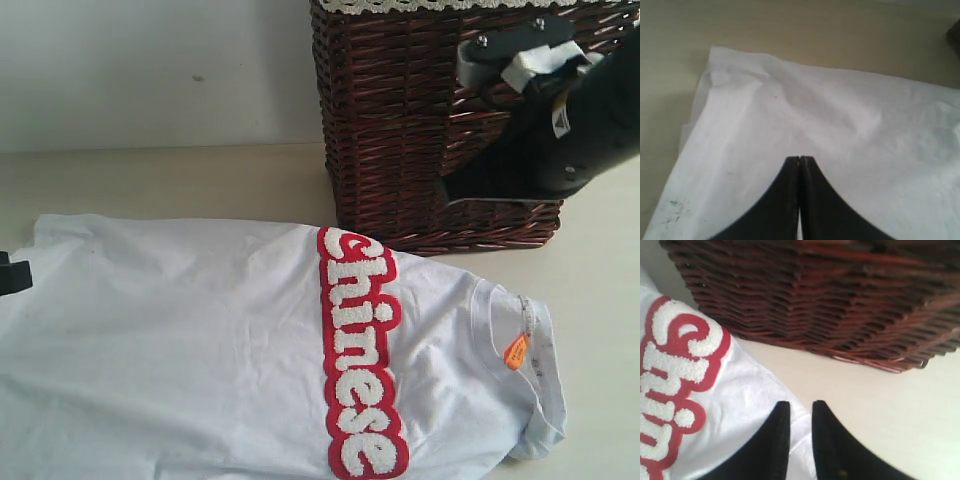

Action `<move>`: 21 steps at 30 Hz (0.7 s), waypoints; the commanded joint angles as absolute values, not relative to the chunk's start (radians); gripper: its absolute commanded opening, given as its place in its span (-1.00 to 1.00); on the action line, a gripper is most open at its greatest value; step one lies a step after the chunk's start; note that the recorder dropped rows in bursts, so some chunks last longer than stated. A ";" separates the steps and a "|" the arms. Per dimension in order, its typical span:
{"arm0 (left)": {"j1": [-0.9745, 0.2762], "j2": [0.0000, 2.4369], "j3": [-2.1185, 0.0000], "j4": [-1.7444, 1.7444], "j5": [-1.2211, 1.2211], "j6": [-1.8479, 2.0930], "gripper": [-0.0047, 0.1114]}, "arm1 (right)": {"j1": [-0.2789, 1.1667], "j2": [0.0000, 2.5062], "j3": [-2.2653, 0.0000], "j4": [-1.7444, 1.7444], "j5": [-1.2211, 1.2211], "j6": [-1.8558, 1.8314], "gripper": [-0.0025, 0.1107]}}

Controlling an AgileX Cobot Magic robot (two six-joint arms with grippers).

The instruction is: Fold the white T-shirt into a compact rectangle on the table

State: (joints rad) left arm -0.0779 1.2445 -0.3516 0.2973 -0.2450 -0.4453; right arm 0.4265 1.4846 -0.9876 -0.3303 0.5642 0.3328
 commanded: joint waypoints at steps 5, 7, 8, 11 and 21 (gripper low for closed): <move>-0.161 1.214 -0.339 0.302 -0.269 -0.456 -0.92 | 0.318 1.597 -0.885 -0.228 0.446 0.338 0.03; -0.163 1.214 -0.339 0.302 -0.269 -0.464 -0.92 | 0.301 1.653 -0.885 -0.179 0.453 0.303 0.04; -0.163 1.214 -0.339 0.302 -0.269 -0.465 -0.92 | 0.299 1.682 -0.885 -0.158 0.453 0.280 0.04; -0.163 1.214 -0.339 0.302 -0.267 -0.467 -0.92 | 0.287 1.751 -0.884 -0.119 0.448 0.241 0.04; -0.163 1.214 -0.339 0.304 -0.264 -0.472 -0.92 | 0.280 1.833 -0.884 0.053 0.369 0.060 -0.04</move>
State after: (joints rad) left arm -0.1565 1.2229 -0.3431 0.3013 -0.2562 -0.4626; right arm 0.2848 1.8267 -0.8874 -0.0308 0.3964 0.1644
